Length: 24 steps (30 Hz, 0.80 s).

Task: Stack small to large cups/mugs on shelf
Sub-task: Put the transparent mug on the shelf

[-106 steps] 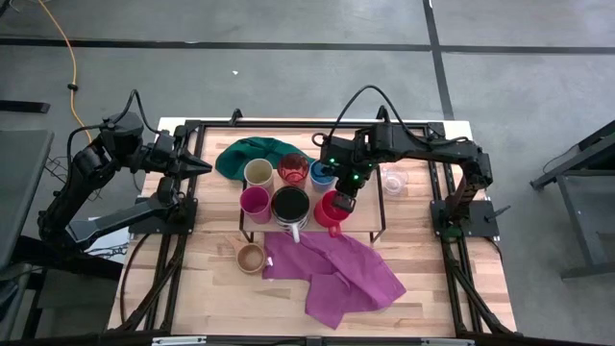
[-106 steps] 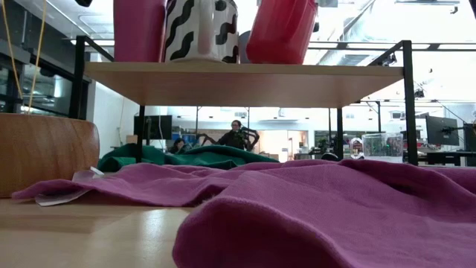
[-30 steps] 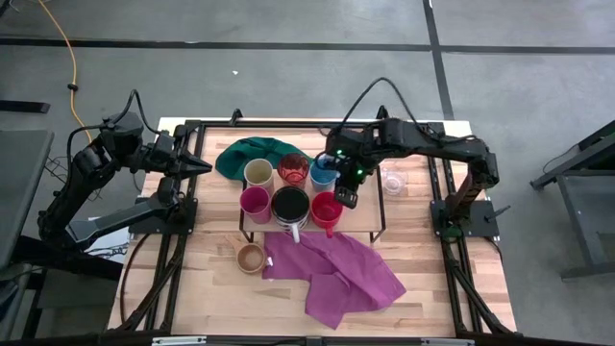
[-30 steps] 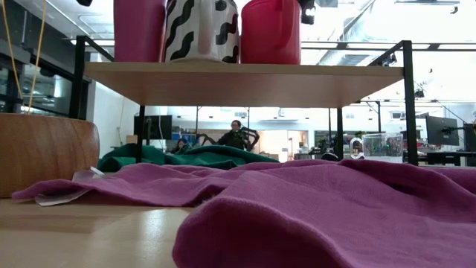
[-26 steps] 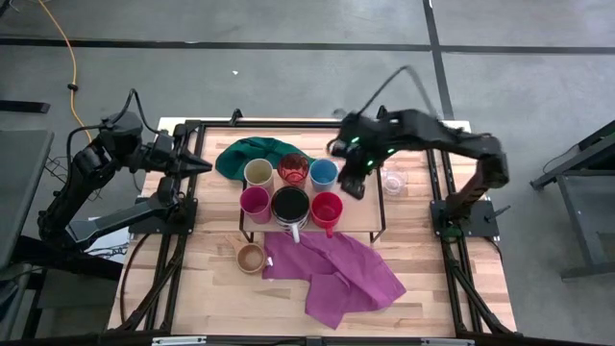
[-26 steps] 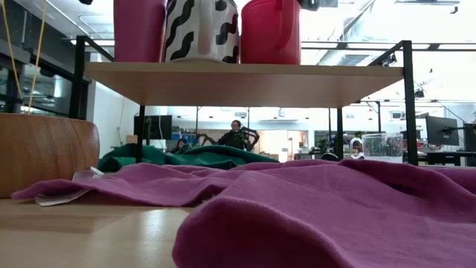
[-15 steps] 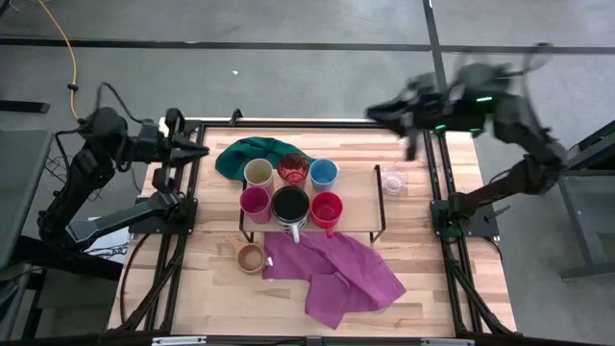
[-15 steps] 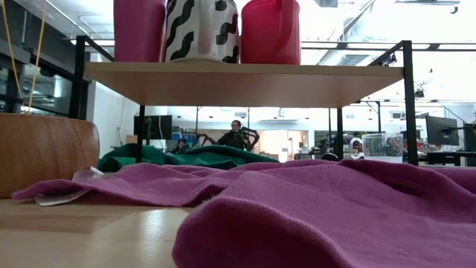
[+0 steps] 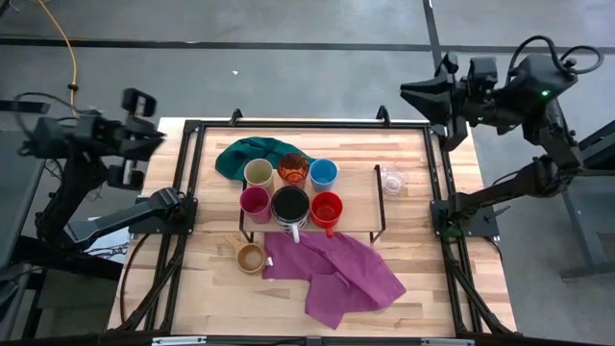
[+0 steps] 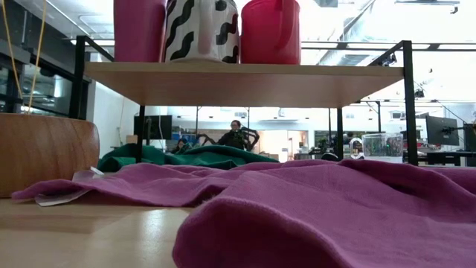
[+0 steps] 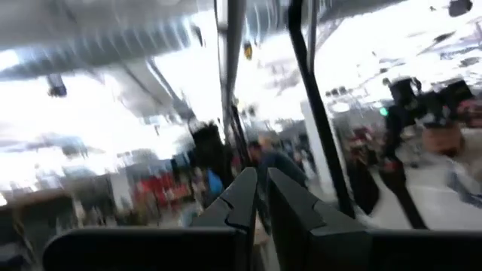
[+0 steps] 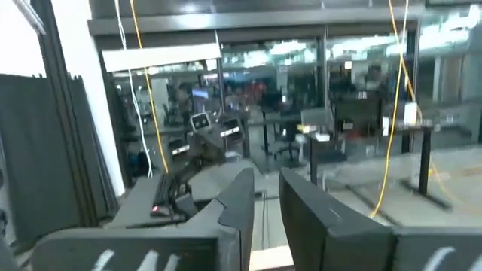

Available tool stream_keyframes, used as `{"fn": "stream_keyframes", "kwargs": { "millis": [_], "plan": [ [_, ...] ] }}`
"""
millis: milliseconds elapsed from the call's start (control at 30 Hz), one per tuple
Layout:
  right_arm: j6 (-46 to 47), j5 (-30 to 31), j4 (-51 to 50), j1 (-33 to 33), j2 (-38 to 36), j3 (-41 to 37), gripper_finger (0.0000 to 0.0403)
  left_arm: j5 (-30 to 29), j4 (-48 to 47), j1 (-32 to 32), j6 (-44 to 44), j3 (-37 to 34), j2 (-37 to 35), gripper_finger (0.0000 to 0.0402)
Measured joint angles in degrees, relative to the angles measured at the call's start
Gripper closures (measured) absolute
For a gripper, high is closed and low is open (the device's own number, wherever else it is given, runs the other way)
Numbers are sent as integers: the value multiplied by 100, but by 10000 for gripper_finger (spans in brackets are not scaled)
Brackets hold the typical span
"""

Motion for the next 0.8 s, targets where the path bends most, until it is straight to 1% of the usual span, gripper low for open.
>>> {"fn": "stream_keyframes", "kwargs": {
  "millis": [100,167,233,300,333,400,533,667,800],
  "plan": [
    [-314,-115,25,0,22,0,345,-333,418,2,1,155,-3,378],
    [-456,-78,-535,-3,-5,0,345,-338,609,2,0,233,1,378],
    [-219,303,-1394,-65,-67,-2,345,-158,578,-2,-44,297,-2,378],
    [117,698,-2358,-117,-155,-23,345,-19,310,0,-135,367,-22,378],
    [311,903,-2682,-121,-210,-92,345,1,163,0,-134,397,-36,378],
    [561,1108,-2890,-112,-374,-413,345,14,-90,2,34,454,-92,378],
    [736,1150,-2453,-107,-937,-1450,345,-16,-519,0,212,460,-131,378],
    [1103,1168,-1723,-109,-1827,-2744,345,-84,-777,2,311,456,-127,378],
    [1719,1162,-925,-109,-2788,-4104,345,-37,-1098,2,329,457,-129,378]
  ]
}}
